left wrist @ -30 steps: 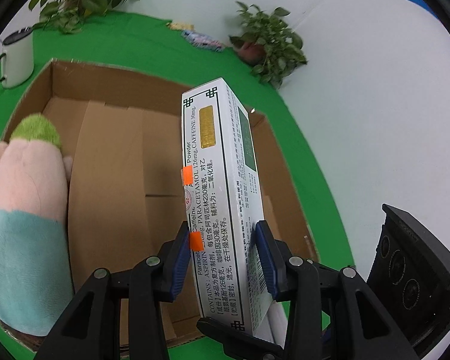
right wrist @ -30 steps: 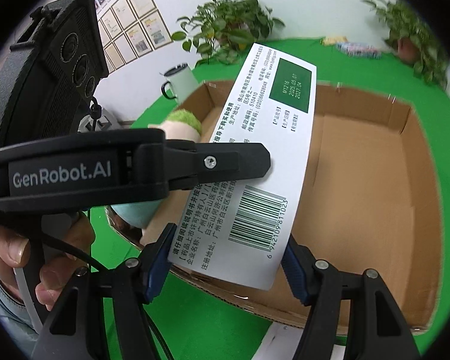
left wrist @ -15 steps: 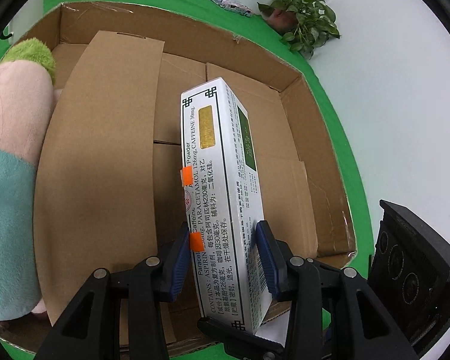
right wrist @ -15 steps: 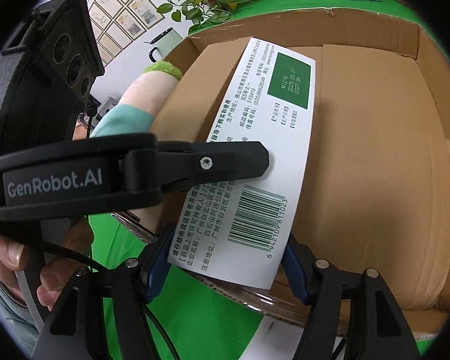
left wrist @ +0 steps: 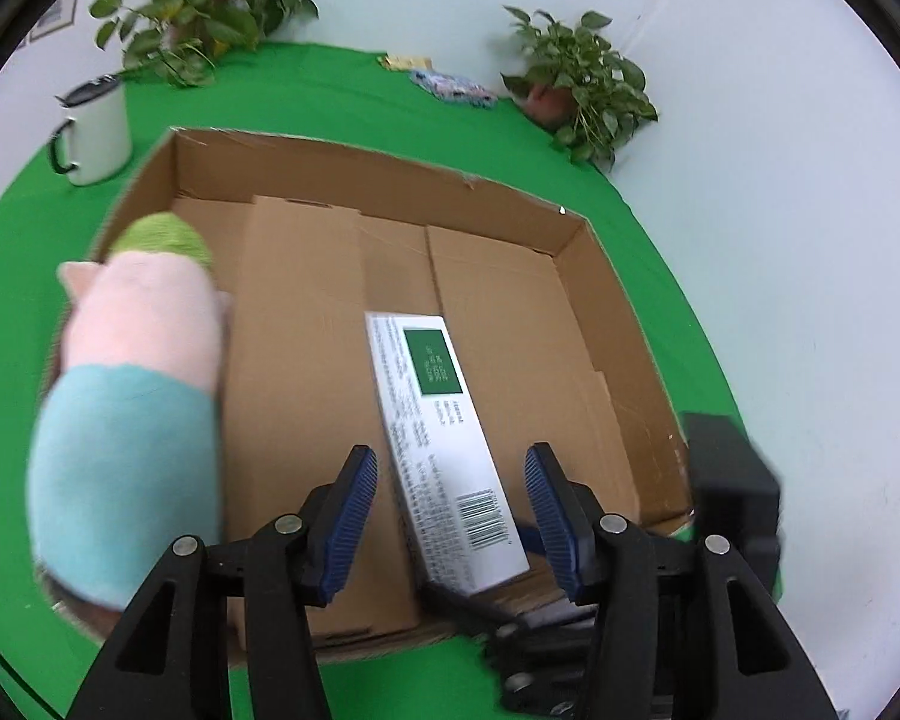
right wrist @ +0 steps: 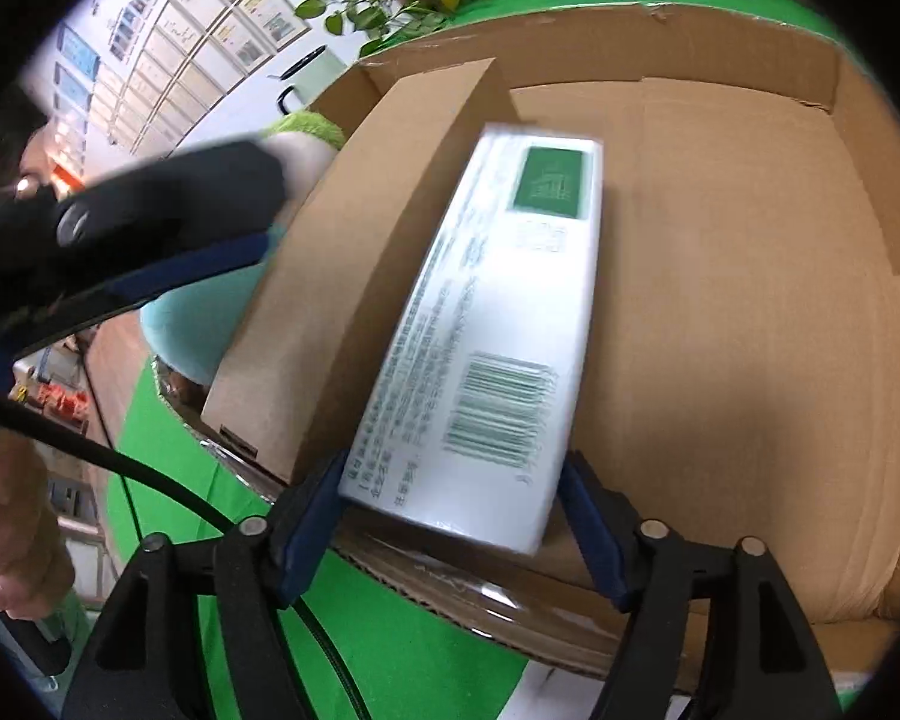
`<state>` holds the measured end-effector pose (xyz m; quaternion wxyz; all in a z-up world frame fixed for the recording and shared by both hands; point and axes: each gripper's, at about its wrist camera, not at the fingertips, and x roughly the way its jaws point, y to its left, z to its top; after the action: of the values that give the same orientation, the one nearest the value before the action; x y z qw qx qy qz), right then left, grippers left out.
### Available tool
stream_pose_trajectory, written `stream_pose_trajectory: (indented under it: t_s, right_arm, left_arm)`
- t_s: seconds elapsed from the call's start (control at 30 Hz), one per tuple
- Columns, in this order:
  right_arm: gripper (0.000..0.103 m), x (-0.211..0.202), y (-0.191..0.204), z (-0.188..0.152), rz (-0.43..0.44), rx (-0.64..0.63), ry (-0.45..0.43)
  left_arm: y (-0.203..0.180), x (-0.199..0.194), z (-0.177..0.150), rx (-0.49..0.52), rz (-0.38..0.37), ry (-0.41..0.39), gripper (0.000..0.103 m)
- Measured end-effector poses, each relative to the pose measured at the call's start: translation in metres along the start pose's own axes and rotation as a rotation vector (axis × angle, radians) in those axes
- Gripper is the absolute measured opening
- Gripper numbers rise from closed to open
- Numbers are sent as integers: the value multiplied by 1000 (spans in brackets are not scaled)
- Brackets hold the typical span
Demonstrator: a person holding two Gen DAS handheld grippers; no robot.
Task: Organize objects
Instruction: 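Lower the medicine box into the open box and open the left gripper, then move the left gripper to the white power bank and close on it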
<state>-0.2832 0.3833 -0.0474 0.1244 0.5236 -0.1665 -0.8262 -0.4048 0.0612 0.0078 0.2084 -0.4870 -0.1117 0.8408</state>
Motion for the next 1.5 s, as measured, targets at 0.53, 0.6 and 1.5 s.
stream_pose_trajectory:
  t_s: [0.53, 0.6, 1.5]
  right_arm:
    - [81, -71, 64, -31, -317, -98, -330]
    - [81, -79, 70, -36, -346, -96, -363]
    - [83, -110, 39, -116, -452, 28, -409]
  left_arm:
    - [27, -127, -96, 113, 207, -378, 82]
    - [16, -141, -107, 149, 250, -450, 88]
    - [-57, -129, -171, 178, 243, -358, 102]
